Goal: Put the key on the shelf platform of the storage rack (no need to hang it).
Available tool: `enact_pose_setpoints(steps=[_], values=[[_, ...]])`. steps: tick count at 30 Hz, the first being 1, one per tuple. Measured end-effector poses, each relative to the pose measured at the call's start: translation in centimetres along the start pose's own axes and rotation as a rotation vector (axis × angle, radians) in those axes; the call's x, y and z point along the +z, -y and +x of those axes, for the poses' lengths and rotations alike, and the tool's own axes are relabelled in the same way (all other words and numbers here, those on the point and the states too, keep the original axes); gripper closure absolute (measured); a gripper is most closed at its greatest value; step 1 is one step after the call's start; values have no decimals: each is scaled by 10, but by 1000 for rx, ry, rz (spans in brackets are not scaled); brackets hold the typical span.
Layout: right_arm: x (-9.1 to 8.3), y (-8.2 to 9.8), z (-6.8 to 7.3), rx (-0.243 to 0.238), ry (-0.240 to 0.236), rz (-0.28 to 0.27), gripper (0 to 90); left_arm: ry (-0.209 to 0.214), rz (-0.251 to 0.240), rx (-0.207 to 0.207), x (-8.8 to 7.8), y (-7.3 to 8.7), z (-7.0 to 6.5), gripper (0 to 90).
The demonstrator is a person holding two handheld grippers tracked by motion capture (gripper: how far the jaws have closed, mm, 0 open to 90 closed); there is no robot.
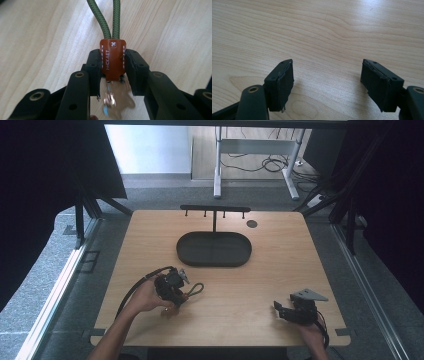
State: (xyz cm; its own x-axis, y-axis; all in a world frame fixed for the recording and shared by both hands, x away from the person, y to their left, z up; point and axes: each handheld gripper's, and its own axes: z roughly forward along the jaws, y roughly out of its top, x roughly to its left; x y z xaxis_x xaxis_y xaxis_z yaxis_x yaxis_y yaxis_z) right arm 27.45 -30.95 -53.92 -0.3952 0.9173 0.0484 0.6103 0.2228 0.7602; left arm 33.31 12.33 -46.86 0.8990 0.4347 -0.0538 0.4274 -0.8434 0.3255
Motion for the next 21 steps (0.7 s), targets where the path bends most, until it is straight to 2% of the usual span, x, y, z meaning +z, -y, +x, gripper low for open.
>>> enact_pose_setpoints(steps=[4, 8, 21], values=[[0, 0, -1, 6, -1, 0, 267, -1, -51, -1, -18, -2, 1, 670], [0, 0, -1, 6, 0, 0, 267, -8, -66, 0, -27, -4, 4, 670], [0, 0, 0, 3, 2, 0, 267, -18, -99, -10, -40, -11, 9, 670]])
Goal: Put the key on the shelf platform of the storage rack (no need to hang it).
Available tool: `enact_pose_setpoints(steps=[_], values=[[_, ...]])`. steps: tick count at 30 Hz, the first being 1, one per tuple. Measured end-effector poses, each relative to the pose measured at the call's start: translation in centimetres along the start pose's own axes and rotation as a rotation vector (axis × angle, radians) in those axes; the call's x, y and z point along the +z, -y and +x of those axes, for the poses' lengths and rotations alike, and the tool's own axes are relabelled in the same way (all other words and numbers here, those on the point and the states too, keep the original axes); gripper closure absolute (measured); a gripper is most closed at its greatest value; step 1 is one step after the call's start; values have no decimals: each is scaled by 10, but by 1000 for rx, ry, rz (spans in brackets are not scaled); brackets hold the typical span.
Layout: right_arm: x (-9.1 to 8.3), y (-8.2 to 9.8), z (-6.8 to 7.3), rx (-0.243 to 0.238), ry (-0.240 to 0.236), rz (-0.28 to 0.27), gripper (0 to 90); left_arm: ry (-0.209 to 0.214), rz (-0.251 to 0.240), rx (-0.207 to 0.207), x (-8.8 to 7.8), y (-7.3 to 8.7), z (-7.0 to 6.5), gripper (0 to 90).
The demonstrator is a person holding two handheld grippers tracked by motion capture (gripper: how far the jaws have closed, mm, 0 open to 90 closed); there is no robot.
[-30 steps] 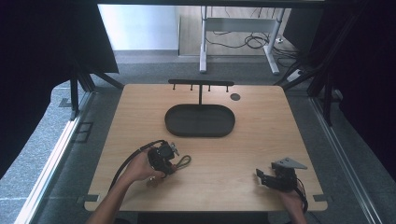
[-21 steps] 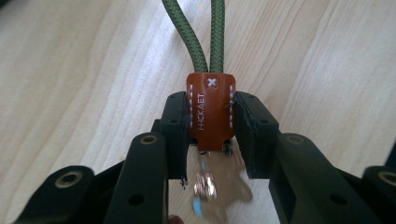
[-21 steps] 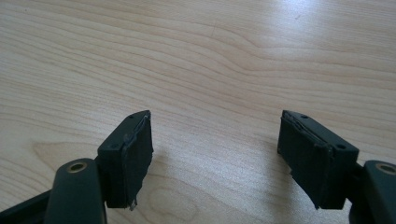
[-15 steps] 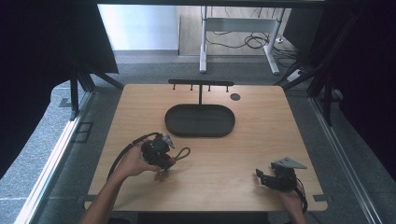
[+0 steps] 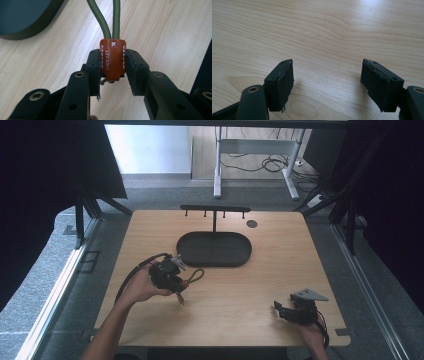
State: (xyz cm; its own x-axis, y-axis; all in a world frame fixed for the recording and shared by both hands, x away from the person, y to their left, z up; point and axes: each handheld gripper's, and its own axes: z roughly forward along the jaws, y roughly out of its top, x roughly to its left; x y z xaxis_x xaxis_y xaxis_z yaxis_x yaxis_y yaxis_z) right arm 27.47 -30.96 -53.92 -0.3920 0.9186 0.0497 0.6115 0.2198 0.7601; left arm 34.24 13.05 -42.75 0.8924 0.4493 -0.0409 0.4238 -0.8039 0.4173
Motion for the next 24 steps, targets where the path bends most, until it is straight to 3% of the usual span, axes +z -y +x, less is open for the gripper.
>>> enact_pose_setpoints(steps=[24], values=[[0, 0, -1, 4, -3, 5, 266, 14, -44, 14, -9, -28, 5, 670]])
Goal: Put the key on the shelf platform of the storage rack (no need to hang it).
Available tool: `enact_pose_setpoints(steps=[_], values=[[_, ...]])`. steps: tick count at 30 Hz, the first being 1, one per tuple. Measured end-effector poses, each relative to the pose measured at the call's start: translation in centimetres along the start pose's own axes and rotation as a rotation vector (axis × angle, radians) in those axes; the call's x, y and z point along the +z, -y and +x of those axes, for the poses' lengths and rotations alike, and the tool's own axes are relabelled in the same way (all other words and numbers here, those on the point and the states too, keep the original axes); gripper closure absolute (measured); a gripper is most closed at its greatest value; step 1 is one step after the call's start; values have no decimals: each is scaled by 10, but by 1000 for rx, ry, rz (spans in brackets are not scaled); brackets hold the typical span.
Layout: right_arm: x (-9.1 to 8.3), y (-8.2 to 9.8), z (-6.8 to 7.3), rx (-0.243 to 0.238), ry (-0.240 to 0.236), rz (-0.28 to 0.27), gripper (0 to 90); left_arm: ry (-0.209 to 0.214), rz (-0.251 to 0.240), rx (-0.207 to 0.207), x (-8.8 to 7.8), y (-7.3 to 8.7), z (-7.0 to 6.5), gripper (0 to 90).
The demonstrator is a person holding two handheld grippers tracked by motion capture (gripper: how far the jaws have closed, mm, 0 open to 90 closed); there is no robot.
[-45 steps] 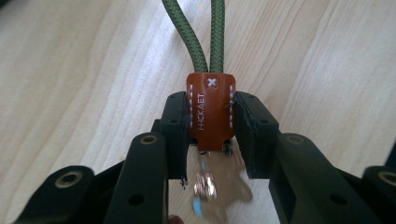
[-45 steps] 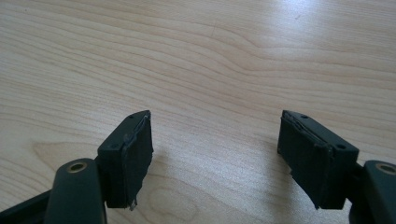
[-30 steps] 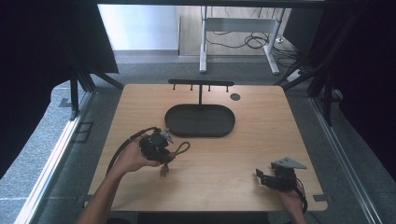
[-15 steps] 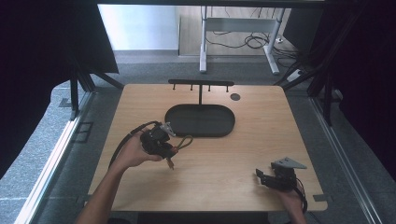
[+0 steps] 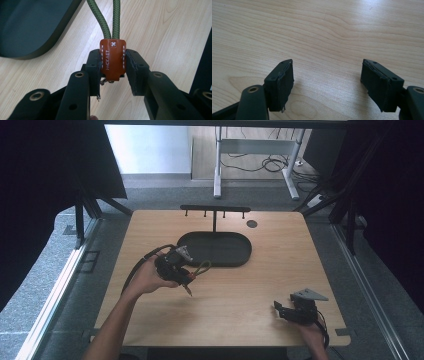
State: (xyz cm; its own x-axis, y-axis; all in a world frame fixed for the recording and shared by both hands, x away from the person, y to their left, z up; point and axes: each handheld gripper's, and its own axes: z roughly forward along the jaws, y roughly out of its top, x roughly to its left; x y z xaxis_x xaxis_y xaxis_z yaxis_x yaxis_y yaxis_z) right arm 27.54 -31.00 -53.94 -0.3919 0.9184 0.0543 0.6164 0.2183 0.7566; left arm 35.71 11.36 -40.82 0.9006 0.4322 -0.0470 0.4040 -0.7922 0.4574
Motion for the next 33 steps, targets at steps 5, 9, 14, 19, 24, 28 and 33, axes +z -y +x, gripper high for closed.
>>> enact_pose_setpoints(steps=[5, 9, 14, 19, 24, 28, 33], values=[[0, 0, 0, -1, 1, -1, 266, -2, 0, 5, 1, -5, 0, 670], [0, 0, 0, -4, 0, -1, 266, -4, -6, 8, 0, -11, 0, 670], [0, 0, -1, -1, -3, 5, 265, 0, -5, 8, 1, -17, 2, 670], [1, 0, -1, 0, -2, 5, 265, 5, 6, 11, 6, -24, 4, 670], [1, 0, -1, 0, -2, 6, 265, 5, 5, 19, 5, -32, 5, 670], [1, 0, -1, -1, -3, 5, 265, 10, 1, 22, 8, -37, 6, 670], [0, 0, -2, 2, -3, 6, 265, 11, 12, 23, 12, -39, 5, 670]])
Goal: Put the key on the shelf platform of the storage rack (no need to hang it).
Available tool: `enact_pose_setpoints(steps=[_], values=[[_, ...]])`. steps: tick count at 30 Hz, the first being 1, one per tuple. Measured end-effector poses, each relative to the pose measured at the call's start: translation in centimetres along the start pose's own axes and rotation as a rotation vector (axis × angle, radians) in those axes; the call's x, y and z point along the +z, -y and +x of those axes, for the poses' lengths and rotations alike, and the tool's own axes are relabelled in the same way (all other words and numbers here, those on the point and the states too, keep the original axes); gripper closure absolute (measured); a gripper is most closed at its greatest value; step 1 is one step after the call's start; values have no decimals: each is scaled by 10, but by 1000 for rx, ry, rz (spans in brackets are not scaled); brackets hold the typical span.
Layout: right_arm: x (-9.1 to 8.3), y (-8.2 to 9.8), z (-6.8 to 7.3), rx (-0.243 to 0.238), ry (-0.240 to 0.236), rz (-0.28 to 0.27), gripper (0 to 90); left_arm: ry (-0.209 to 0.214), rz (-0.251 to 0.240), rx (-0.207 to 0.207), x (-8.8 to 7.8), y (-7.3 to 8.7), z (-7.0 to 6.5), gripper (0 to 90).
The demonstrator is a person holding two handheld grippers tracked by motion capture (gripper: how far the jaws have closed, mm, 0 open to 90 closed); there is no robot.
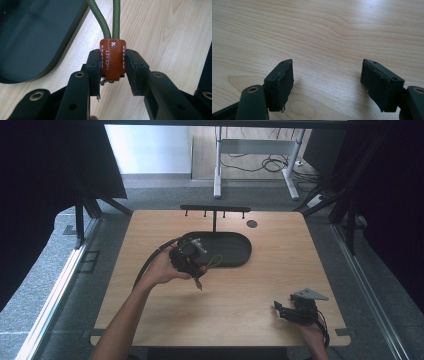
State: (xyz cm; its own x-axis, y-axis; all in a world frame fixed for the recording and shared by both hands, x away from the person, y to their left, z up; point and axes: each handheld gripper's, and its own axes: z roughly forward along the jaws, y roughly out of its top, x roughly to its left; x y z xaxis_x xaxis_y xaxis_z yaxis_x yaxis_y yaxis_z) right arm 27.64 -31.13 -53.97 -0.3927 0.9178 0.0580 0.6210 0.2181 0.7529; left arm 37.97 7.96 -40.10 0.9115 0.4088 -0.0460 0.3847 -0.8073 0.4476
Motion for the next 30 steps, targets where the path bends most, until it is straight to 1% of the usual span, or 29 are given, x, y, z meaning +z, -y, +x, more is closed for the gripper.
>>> enact_pose_setpoints(steps=[4, 11, 21, 30], values=[[0, 0, 0, 0, 1, 1, 265, -2, 1, -2, 1, -2, 1, 670], [0, 0, 0, -2, 1, 1, 264, -13, 13, 5, -1, -8, 3, 670], [0, 0, 0, -3, 1, 2, 263, 5, 18, -10, 4, -9, 10, 670], [0, 0, 1, -6, 3, 4, 261, 6, 20, -11, 6, -10, 10, 670]])
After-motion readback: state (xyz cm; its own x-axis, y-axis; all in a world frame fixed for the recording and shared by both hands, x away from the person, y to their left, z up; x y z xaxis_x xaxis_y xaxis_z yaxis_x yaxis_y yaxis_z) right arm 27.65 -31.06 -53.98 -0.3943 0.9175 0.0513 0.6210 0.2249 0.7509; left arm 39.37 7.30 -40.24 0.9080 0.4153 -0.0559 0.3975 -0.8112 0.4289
